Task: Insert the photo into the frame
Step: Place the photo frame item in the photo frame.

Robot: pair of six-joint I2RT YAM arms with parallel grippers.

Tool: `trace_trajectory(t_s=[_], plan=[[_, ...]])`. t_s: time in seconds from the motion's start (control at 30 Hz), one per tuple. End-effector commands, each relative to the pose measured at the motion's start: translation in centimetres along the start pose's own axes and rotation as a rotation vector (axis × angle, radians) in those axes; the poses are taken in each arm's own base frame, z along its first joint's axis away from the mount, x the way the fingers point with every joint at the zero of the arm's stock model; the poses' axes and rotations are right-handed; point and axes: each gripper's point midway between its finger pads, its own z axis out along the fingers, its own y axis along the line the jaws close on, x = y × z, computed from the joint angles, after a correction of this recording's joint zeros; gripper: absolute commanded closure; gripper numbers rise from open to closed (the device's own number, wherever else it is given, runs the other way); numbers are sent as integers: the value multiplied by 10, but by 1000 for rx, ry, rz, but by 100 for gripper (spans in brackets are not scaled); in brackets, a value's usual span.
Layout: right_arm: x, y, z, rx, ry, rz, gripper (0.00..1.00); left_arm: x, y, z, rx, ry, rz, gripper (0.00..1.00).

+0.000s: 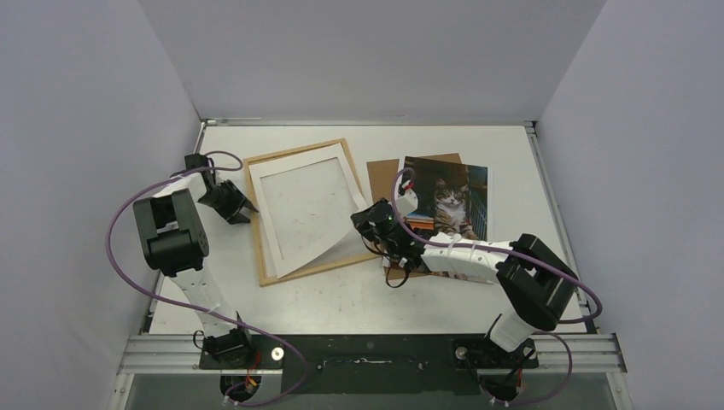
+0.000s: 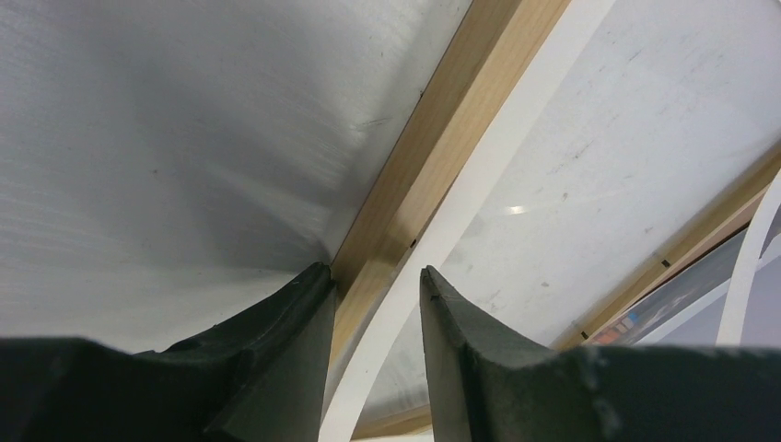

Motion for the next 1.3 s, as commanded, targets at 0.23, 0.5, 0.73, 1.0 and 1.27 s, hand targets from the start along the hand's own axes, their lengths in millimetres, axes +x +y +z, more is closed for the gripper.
trace_trajectory(t_s=[0.23, 0.5, 0.73, 1.0, 1.27], plan=[[-22, -6, 13, 29, -173, 198, 100, -17, -19, -28, 44, -72, 32, 64], [-13, -17, 1, 78, -157, 234, 92, -20, -22, -36, 42, -86, 46, 62], [-3, -20, 0, 99, -117, 235, 56, -29, -20, -48, -3, -139, 56, 62], [10, -22, 4, 111, -65, 198, 46, -32, -20, -61, -15, -169, 77, 61], [27, -22, 15, 95, -8, 199, 60, -31, -23, -65, -3, -165, 82, 59]])
